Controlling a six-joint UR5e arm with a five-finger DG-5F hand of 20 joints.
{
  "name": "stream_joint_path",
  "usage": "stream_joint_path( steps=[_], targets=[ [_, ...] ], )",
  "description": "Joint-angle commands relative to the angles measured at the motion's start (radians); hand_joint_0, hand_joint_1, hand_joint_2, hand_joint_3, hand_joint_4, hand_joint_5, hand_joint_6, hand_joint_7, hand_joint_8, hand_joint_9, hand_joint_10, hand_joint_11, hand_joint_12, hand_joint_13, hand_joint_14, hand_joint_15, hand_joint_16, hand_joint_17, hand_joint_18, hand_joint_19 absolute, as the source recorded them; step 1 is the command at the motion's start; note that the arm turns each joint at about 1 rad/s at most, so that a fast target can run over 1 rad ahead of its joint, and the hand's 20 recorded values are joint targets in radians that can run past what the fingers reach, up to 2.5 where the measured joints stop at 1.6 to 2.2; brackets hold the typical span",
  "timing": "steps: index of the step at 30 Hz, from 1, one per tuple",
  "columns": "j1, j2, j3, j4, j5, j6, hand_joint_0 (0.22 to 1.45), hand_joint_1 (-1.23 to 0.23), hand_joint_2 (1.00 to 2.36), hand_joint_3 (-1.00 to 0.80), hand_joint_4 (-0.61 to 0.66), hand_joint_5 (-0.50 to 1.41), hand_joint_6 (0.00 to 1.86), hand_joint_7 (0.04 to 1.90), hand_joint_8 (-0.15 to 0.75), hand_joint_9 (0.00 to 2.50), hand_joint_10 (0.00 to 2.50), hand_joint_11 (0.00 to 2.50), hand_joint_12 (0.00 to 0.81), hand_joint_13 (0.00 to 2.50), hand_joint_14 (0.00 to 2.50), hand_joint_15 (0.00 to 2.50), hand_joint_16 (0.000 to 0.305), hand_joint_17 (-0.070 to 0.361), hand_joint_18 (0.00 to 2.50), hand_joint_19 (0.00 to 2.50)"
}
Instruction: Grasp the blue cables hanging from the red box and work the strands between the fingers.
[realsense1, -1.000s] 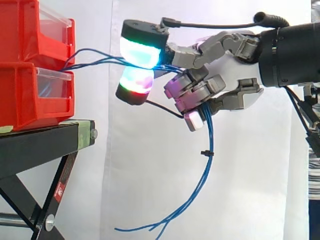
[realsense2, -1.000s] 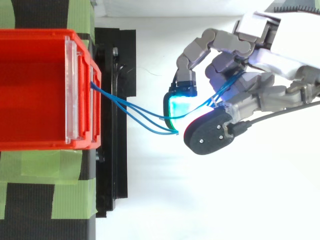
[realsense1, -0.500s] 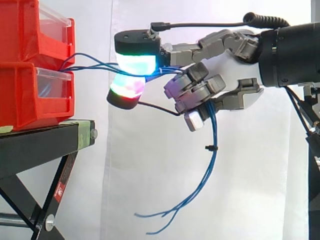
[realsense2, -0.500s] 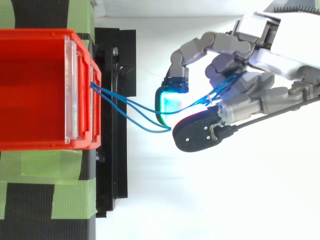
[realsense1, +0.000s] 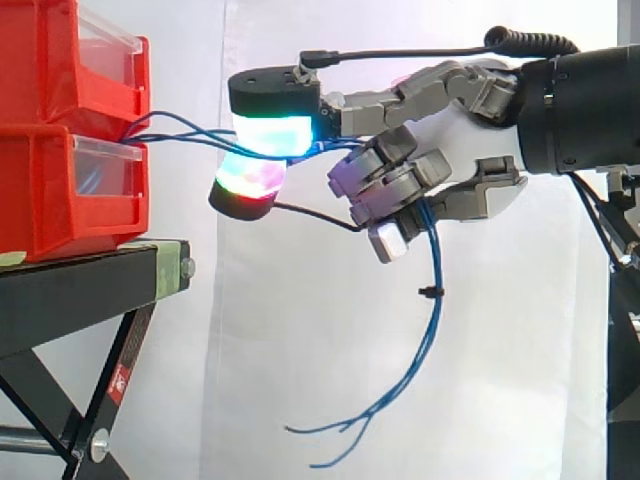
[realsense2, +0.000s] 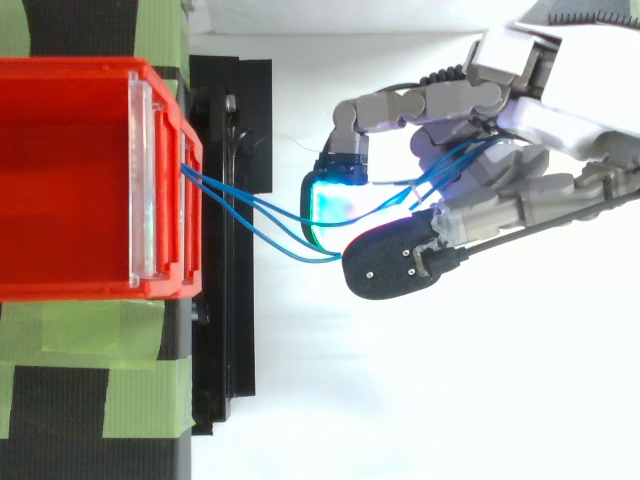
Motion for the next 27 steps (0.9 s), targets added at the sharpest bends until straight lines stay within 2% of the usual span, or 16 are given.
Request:
stream_joint_path(
  steps=[1, 3, 5, 7, 9, 11, 13, 14, 15, 16, 17, 19, 21, 24, 26, 27],
  targets=[
    [0.0, 0.0, 0.0, 0.0, 0.0, 0.001, 1.09, -0.8, 1.01, -0.08, 0.01, 0.44, 0.21, 1.39, 0.43, 0.95, 2.5, 2.5, 0.546, 1.37, 2.5, 1.51, 0.073, 0.164, 1.59, 0.4],
    [0.0, 0.0, 0.0, 0.0, 0.0, 0.0, 0.88, -0.79, 1.01, -0.36, 0.05, 0.35, 0.12, 1.4, 0.43, 0.95, 2.5, 2.5, 0.546, 1.37, 2.5, 1.51, 0.073, 0.164, 1.59, 0.4],
    [0.0, 0.0, 0.0, 0.0, 0.0, 0.0, 0.89, -0.79, 1.01, -0.48, 0.04, 0.33, 0.06, 1.44, 0.43, 0.95, 2.5, 2.5, 0.546, 1.37, 2.5, 1.51, 0.073, 0.164, 1.59, 0.4],
    [0.0, 0.0, 0.0, 0.0, 0.0, 0.001, 1.1, -0.81, 1.02, -0.28, 0.03, 0.26, 0.22, 1.36, 0.43, 0.95, 2.5, 2.5, 0.546, 1.37, 2.5, 1.51, 0.073, 0.164, 1.59, 0.4],
    [0.0, 0.0, 0.0, 0.0, 0.0, 0.0, 1.32, -0.74, 1.01, -0.14, -0.04, 0.35, 0.36, 1.3, 0.43, 0.95, 2.5, 2.5, 0.546, 1.37, 2.5, 1.51, 0.073, 0.164, 1.59, 0.4],
    [0.0, 0.0, 0.0, 0.0, 0.0, 0.0, 1.35, -0.73, 1.01, -0.1, -0.05, 0.46, 0.29, 1.36, 0.43, 0.95, 2.5, 2.5, 0.546, 1.37, 2.5, 1.51, 0.073, 0.164, 1.59, 0.4],
    [0.0, 0.0, 0.0, 0.0, 0.0, 0.0, 1.3, -0.76, 1.01, -0.07, -0.03, 0.46, 0.32, 1.4, 0.43, 0.95, 2.5, 2.5, 0.546, 1.37, 2.5, 1.51, 0.073, 0.164, 1.59, 0.4],
    [0.0, 0.0, 0.001, 0.0, 0.0, 0.0, 1.1, -0.83, 1.02, -0.03, 0.03, 0.3, 0.57, 1.28, 0.43, 0.95, 2.5, 2.5, 0.546, 1.37, 2.5, 1.51, 0.073, 0.164, 1.59, 0.4],
    [0.0, 0.0, 0.001, 0.0, 0.0, 0.0, 0.93, -0.83, 1.01, -0.16, 0.05, 0.18, 0.77, 1.19, 0.43, 0.95, 2.5, 2.5, 0.546, 1.37, 2.5, 1.51, 0.073, 0.164, 1.59, 0.4],
    [0.0, 0.0, 0.0, 0.0, 0.0, 0.0, 0.88, -0.83, 1.01, -0.26, 0.07, 0.09, 0.9, 1.13, 0.43, 0.95, 2.5, 2.5, 0.546, 1.37, 2.5, 1.51, 0.073, 0.164, 1.59, 0.4],
    [0.0, 0.0, 0.0, 0.0, 0.0, 0.0, 0.84, -0.82, 1.01, -0.5, 0.05, 0.05, 0.91, 1.22, 0.43, 0.95, 2.5, 2.5, 0.546, 1.37, 2.5, 1.51, 0.073, 0.164, 1.59, 0.4],
    [-0.002, 0.0, 0.0, 0.0, 0.0, 0.0, 0.86, -0.82, 1.01, -0.68, 0.05, 0.03, 0.94, 1.25, 0.43, 0.95, 2.5, 2.5, 0.546, 1.37, 2.5, 1.51, 0.073, 0.164, 1.59, 0.4],
    [0.0, 0.0, 0.0, 0.0, 0.0, 0.0, 1.03, -0.85, 1.01, -0.58, 0.05, -0.07, 1.28, 1.11, 0.43, 0.95, 2.5, 2.5, 0.546, 1.37, 2.5, 1.51, 0.073, 0.164, 1.59, 0.4],
    [0.0, 0.0, 0.0, 0.0, 0.0, 0.0, 1.22, -0.81, 1.01, -0.27, 0.02, -0.06, 1.35, 1.09, 0.43, 0.95, 2.5, 2.5, 0.546, 1.37, 2.5, 1.51, 0.073, 0.164, 1.59, 0.4],
    [0.0, 0.0, 0.0, 0.0, 0.0, 0.0, 1.25, -0.8, 1.01, -0.26, 0.01, -0.05, 1.35, 1.08, 0.43, 0.95, 2.5, 2.5, 0.546, 1.37, 2.5, 1.51, 0.073, 0.164, 1.59, 0.4],
    [0.0, 0.0, 0.0, 0.0, 0.0, 0.0, 1.23, -0.8, 1.01, -0.39, 0.02, -0.06, 1.33, 1.07, 0.43, 0.95, 2.5, 2.5, 0.546, 1.37, 2.5, 1.51, 0.073, 0.164, 1.59, 0.4]
  ],
)
